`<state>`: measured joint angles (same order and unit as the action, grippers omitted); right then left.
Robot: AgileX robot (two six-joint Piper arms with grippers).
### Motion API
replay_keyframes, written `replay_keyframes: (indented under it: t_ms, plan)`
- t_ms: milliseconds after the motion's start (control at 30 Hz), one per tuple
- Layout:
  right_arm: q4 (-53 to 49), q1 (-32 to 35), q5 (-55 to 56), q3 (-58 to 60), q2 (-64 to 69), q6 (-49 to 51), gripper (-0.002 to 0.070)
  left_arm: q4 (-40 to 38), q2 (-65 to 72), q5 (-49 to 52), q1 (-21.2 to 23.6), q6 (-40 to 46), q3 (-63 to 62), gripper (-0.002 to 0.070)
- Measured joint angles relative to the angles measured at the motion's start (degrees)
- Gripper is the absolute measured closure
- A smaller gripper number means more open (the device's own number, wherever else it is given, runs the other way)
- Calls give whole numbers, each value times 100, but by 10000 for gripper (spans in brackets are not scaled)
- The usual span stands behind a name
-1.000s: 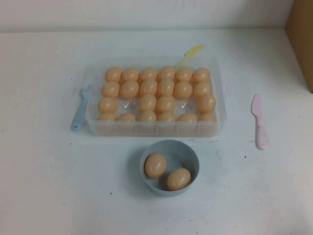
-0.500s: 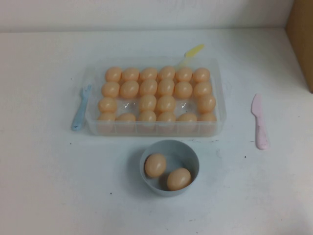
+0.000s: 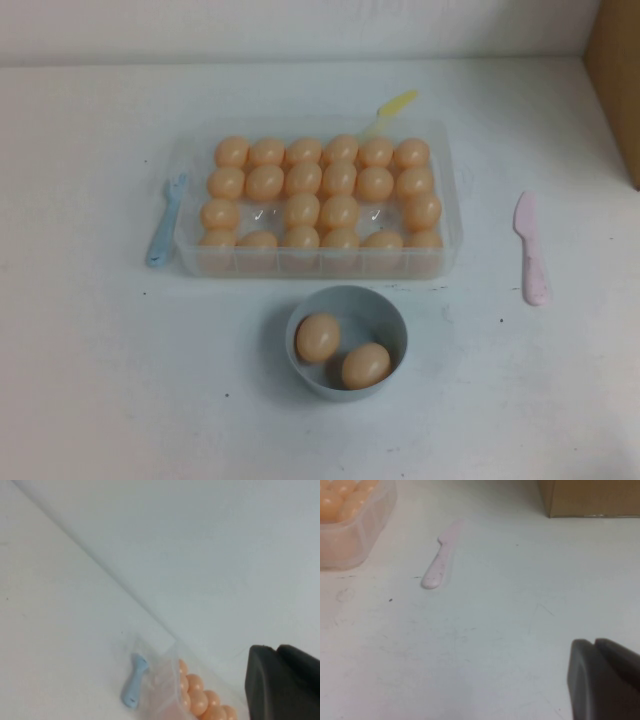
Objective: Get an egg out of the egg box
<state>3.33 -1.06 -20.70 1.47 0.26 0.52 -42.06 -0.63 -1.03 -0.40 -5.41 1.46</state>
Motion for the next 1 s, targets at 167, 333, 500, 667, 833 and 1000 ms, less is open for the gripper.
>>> replay_keyframes:
  t_ms: [167, 333, 500, 667, 833, 1000]
  plan:
    - [0, 0, 0, 0, 0, 0, 694, -48, 0, -359, 0, -162, 0, 679]
    - [0, 0, 0, 0, 0, 0, 694, 328, 0, 646, 11, 0, -348, 679]
    - [0, 0, 0, 0, 0, 0, 694, 626, 804, 2126, 11, 1133, -1370, 679]
    - [0, 0, 0, 0, 0, 0, 694, 848, 2202, 3589, 11, 2713, -2601, 679]
    - [0, 0, 0, 0, 0, 0, 694, 1145, 3649, 4707, 11, 3426, -3509, 679]
    - [0, 0, 0, 0, 0, 0, 694, 1357, 4864, 5130, 11, 3750, -4347, 679]
